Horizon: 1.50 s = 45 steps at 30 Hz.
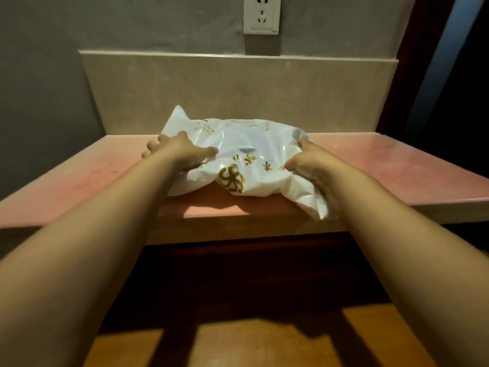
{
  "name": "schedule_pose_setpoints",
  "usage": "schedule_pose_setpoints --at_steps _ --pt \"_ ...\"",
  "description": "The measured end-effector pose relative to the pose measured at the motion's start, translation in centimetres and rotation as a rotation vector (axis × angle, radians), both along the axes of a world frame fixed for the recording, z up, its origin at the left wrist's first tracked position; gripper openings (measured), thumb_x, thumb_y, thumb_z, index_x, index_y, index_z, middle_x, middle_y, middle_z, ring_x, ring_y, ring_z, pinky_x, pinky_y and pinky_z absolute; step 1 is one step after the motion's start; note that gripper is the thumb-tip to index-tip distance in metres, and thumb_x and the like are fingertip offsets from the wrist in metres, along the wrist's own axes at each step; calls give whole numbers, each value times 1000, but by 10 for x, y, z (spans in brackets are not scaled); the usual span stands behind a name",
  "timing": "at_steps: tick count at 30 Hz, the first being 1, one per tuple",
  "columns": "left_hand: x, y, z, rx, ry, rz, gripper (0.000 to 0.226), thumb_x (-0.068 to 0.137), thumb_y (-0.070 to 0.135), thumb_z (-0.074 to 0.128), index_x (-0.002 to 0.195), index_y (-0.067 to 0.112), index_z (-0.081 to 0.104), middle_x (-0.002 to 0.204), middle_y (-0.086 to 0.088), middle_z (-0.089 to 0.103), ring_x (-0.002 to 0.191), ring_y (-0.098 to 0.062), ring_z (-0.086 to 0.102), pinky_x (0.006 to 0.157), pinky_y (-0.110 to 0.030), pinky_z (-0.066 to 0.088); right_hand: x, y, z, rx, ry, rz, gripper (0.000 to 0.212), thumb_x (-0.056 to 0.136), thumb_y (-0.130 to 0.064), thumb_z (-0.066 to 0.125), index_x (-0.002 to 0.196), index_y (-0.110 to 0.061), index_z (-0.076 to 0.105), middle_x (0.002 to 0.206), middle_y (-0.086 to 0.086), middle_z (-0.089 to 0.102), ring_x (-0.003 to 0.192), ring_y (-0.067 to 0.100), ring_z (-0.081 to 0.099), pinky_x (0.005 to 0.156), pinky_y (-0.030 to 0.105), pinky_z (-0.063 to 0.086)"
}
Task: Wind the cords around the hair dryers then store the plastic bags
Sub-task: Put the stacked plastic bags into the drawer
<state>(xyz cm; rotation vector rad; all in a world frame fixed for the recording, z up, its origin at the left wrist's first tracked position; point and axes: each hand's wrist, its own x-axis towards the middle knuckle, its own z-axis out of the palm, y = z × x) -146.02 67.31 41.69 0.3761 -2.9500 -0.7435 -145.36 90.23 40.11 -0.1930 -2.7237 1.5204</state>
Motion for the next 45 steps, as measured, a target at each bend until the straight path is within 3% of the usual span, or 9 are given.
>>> schedule_pose_setpoints --at_steps 3,6,11,15,19,25,32,37,45 --pt "13 0 -5 188 -151 -94 128 54 93 48 152 24 2 159 -11 6 146 -32 5 117 -48 10 17 1 -3 -53 6 41 80 78 -1 59 147 -26 26 136 13 47 114 35 54 97 47 47" --pt "28 6 3 303 -124 -124 118 70 73 60 151 21 -8 160 -7 3 145 -31 8 116 -46 16 37 3 -3 -90 9 76 74 81 0 52 145 -28 29 130 13 50 110 35 56 91 45 50" --pt "61 -1 3 516 -145 -185 113 62 42 82 150 30 12 143 -10 43 118 -34 53 94 -43 48 81 -3 -5 -119 55 143 70 83 3 49 144 -25 31 127 15 52 98 28 58 67 32 47" --pt "103 -17 -4 706 -83 -239 62 83 9 66 137 23 38 112 -11 64 91 -24 66 68 -33 54 122 -14 -14 -239 71 179 71 83 5 51 144 -24 31 131 14 50 99 25 57 65 27 45" --pt "147 -40 -8 816 -87 -304 66 82 -1 60 137 26 37 116 -12 62 95 -29 68 76 -41 57 160 -29 -17 -460 60 246 69 83 12 48 140 -24 31 128 14 46 95 25 59 63 27 49" --pt "221 -63 -27 870 -25 -265 87 83 -5 57 146 35 14 110 2 45 99 -27 57 66 -32 53 213 -59 -28 -656 -37 331 67 80 11 48 132 -27 34 102 11 54 78 23 63 62 29 55" --pt "272 -90 -67 934 -164 -226 106 57 1 69 140 45 18 118 -10 52 92 -33 65 61 -34 56 254 -62 -58 -487 -277 452 68 65 3 65 106 -48 45 103 13 63 75 30 70 60 36 56" --pt "259 -99 -102 880 -324 -147 94 80 -9 59 144 40 11 120 -13 49 95 -35 62 67 -37 54 237 -76 -88 -433 -438 435 69 81 10 54 117 -46 36 109 20 58 90 38 67 71 41 57" --pt "212 -138 -139 736 -450 13 87 80 -9 57 144 33 15 117 -18 49 100 -40 58 82 -45 53 178 -128 -159 -327 -450 424 77 80 10 55 136 -36 31 109 15 47 93 29 55 71 33 52"
